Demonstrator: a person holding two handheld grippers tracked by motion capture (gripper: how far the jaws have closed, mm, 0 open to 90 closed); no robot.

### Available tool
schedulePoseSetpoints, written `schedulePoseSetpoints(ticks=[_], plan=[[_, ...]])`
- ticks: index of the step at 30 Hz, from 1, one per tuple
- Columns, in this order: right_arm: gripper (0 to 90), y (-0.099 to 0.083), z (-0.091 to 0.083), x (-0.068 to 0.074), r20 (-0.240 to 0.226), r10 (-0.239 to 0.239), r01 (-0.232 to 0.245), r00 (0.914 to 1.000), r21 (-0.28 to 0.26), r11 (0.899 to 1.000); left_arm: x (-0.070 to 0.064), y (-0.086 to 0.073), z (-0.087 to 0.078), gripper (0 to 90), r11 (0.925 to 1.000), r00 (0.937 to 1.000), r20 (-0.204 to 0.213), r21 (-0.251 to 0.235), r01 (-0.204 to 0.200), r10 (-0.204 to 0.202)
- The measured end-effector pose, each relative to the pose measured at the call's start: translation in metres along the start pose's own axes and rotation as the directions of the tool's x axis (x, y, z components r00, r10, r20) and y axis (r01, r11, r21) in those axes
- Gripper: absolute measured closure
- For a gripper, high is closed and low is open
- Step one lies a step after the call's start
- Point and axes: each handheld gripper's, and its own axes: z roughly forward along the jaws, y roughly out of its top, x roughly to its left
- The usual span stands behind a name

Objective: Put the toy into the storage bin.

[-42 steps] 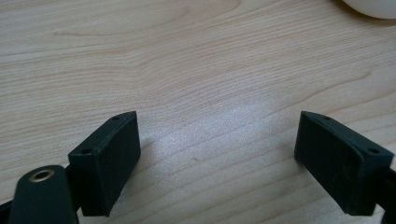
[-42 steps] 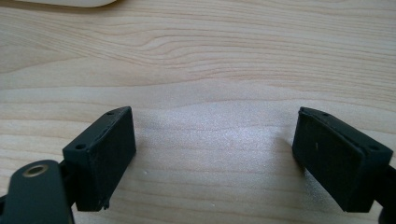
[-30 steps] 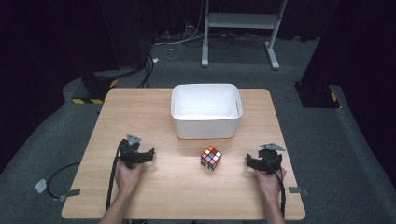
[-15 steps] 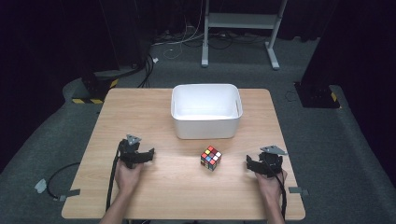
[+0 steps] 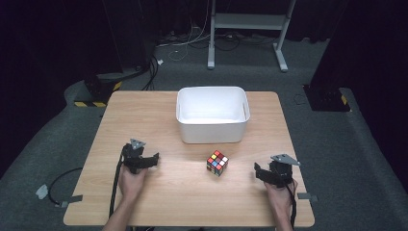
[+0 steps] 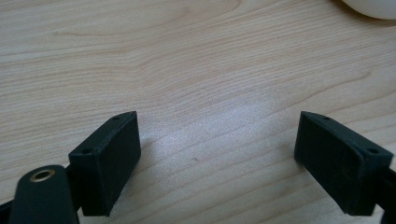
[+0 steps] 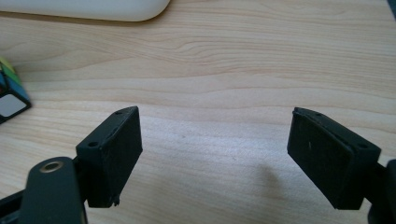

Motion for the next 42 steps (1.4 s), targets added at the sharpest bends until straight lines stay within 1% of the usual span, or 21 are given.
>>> schedulePoseSetpoints(ticks=[3,7,11,14,18,21,24,25,26,29,33,34,37,39,42], plan=[[18.0,-0.001,-0.001,0.0,-0.012,0.007,-0.007,0.9999,-0.002,1.0,0.0,0.0,0.0,14.7,1.0,1.0,0.0,0.0,0.0,0.0],[18.0,-0.002,-0.002,0.001,-0.028,0.0,0.0,0.9996,-0.006,1.0,0.0,0.0,0.0,14.7,1.0,1.0,0.0,0.0,0.0,0.0],[17.9,-0.004,-0.005,0.005,-0.046,0.0,-0.001,0.999,-0.008,1.0,0.0,0.0,0.0,14.7,1.0,1.0,0.0,0.0,-0.001,0.001],[18.1,-0.005,-0.007,0.008,-0.056,-0.007,0.006,0.9984,-0.013,1.0,0.0,0.0,0.0,14.7,1.0,1.0,0.0,0.0,-0.001,0.001],[18.8,-0.005,-0.011,0.014,-0.083,-0.028,0.027,0.9962,-0.016,1.0,0.0,0.0,0.0,14.7,1.0,1.0,0.0,0.0,-0.002,0.002],[18.9,-0.006,-0.013,0.017,-0.091,-0.037,0.036,0.9952,-0.016,0.999,0.0,0.0,0.0,14.7,1.0,1.0,0.001,0.0,-0.001,0.001],[19.0,-0.008,-0.015,0.022,-0.111,-0.051,0.05,0.9925,-0.015,0.999,0.0,0.0,0.0,14.7,1.0,1.0,0.0,0.0,-0.002,0.002],[19.0,-0.008,-0.015,0.022,-0.111,-0.051,0.05,0.9925,-0.015,0.999,0.0,0.0,0.0,14.8,1.0,1.0,0.0,0.0,-0.002,0.002],[19.0,-0.01,-0.017,0.024,-0.119,-0.064,0.062,0.9909,-0.021,0.998,0.0,0.0,0.0,14.8,1.0,1.0,0.0,0.0,-0.001,0.001],[19.1,-0.011,-0.017,0.027,-0.126,-0.068,0.065,0.9897,-0.022,0.998,0.0,0.0,0.0,14.8,1.0,1.0,0.0,0.0,-0.001,0.001],[20.3,-0.014,-0.021,0.034,-0.153,-0.086,0.081,0.9845,-0.037,0.996,0.0,0.0,0.0,14.8,1.0,1.0,0.0,-0.001,0.001,-0.001],[20.3,-0.014,-0.021,0.034,-0.153,-0.086,0.081,0.9845,-0.037,0.996,0.0,0.0,0.0,14.8,1.0,1.0,0.0,-0.001,0.001,-0.001],[21.2,-0.018,-0.022,0.037,-0.165,-0.108,0.101,0.9803,-0.052,0.994,0.0,0.0,0.0,14.8,1.0,1.0,0.0,-0.001,0.001,-0.001],[20.9,-0.021,-0.022,0.039,-0.179,-0.115,0.108,0.9772,-0.047,0.993,0.0,0.0,0.0,15.1,1.0,1.0,0.0,-0.001,0.0,0.0],[20.9,-0.021,-0.024,0.04,-0.189,-0.114,0.107,0.9752,-0.049,0.993,0.0,0.0,-0.001,15.2,1.0,1.0,0.0,0.001,-0.002,0.002]])
